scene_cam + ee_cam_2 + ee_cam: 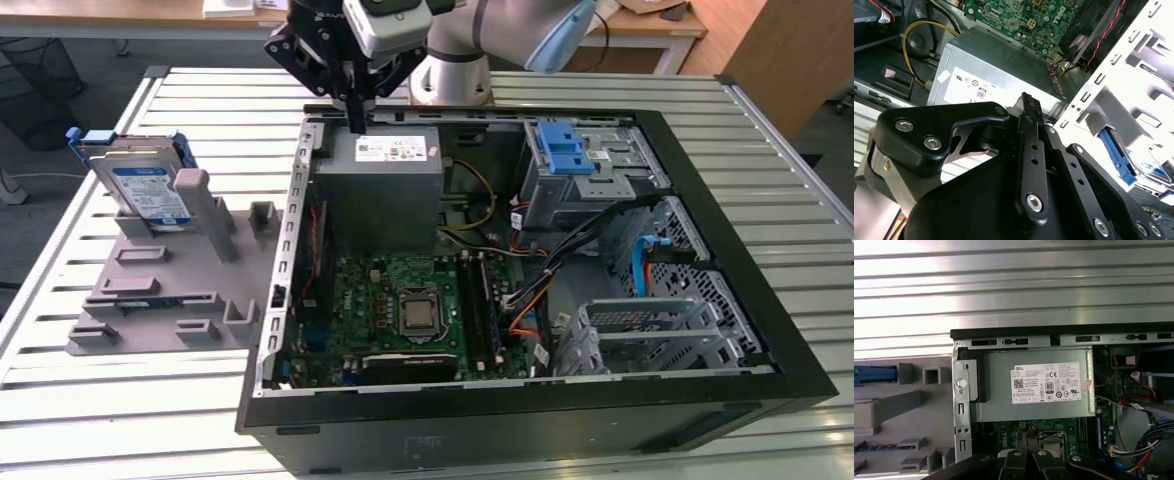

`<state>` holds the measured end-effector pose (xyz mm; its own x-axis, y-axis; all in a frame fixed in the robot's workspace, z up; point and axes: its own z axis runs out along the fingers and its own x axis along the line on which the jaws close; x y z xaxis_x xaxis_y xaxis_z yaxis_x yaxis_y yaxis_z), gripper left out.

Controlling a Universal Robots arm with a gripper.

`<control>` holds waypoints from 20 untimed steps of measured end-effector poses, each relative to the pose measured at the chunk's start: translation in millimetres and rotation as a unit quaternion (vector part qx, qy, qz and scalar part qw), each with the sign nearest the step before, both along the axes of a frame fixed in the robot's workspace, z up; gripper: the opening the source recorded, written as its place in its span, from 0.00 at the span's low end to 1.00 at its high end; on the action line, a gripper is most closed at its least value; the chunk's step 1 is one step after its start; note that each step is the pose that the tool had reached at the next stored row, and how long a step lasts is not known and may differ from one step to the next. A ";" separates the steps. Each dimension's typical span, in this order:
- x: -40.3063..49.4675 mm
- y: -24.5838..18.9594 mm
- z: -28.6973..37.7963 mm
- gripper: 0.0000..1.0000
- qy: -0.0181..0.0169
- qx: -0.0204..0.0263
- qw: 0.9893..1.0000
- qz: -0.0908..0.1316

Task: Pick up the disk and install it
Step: 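Reach for the disk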

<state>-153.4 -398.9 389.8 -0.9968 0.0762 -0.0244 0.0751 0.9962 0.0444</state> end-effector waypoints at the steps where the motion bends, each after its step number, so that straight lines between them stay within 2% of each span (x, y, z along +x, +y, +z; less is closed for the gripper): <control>1: -0.3 0.0 0.0 0.11 0.000 0.000 1.000 0.000; 20: -5.2 0.0 -0.6 0.11 0.000 0.000 1.000 0.000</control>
